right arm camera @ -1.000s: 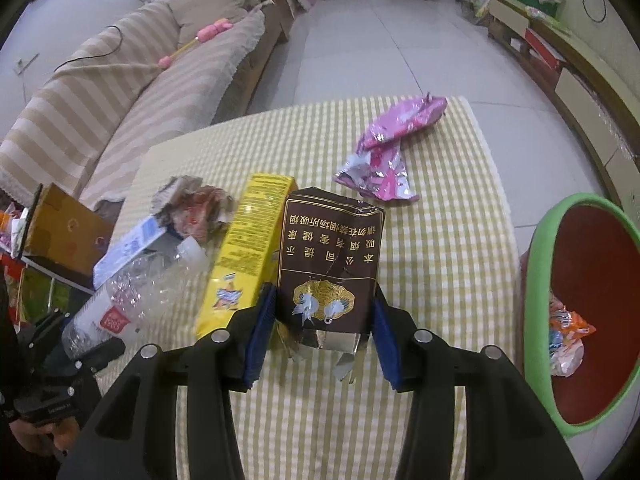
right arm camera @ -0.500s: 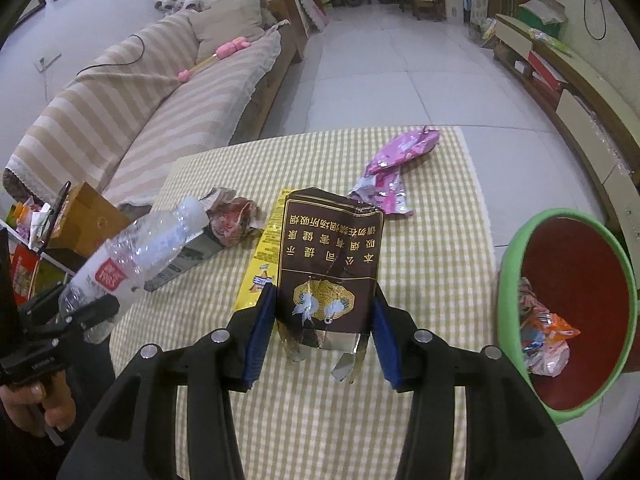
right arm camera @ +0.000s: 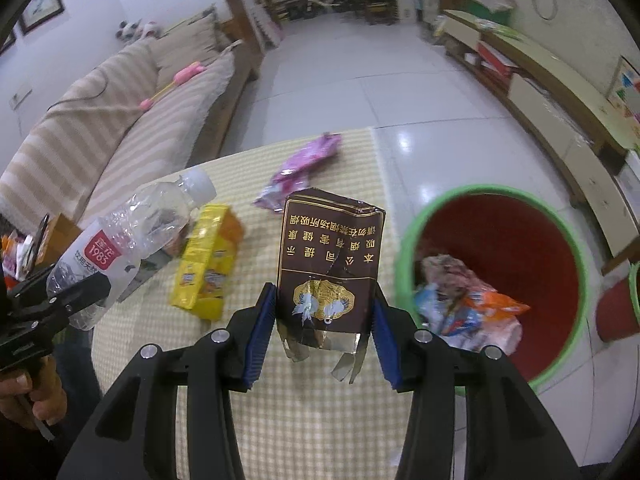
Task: Collect trash
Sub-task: 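Carry the bottle and brown pack over the green bin and release both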
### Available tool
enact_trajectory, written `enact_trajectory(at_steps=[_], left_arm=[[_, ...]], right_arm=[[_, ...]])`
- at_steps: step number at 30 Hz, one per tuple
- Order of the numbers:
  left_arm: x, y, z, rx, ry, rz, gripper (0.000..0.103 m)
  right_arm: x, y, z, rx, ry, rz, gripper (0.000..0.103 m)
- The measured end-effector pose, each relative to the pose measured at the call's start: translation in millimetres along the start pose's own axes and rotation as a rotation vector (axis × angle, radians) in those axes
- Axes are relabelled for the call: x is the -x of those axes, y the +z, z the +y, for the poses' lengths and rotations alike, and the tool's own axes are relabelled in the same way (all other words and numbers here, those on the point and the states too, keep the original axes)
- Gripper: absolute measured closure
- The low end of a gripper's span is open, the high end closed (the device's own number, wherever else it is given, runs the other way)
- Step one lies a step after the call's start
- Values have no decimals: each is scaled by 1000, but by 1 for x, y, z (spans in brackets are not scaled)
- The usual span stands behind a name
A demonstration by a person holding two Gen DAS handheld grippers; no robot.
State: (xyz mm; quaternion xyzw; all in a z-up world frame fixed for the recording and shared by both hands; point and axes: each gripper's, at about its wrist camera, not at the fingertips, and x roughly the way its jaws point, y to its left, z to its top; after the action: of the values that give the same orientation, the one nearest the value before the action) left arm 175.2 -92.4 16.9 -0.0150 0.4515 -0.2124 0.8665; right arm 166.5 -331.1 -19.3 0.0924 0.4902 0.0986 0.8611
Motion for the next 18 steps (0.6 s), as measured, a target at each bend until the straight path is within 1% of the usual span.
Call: enact_trajectory(at_steps=[12,18], left_arm=[[-41,36,-82,-116,-114,14,44],[-63,48,-110,-124,-157,32,46]], right_arm=[[30,-2,-76,-136,-84,-49,58],[39,-2,-105,-190,-121,-65,59]])
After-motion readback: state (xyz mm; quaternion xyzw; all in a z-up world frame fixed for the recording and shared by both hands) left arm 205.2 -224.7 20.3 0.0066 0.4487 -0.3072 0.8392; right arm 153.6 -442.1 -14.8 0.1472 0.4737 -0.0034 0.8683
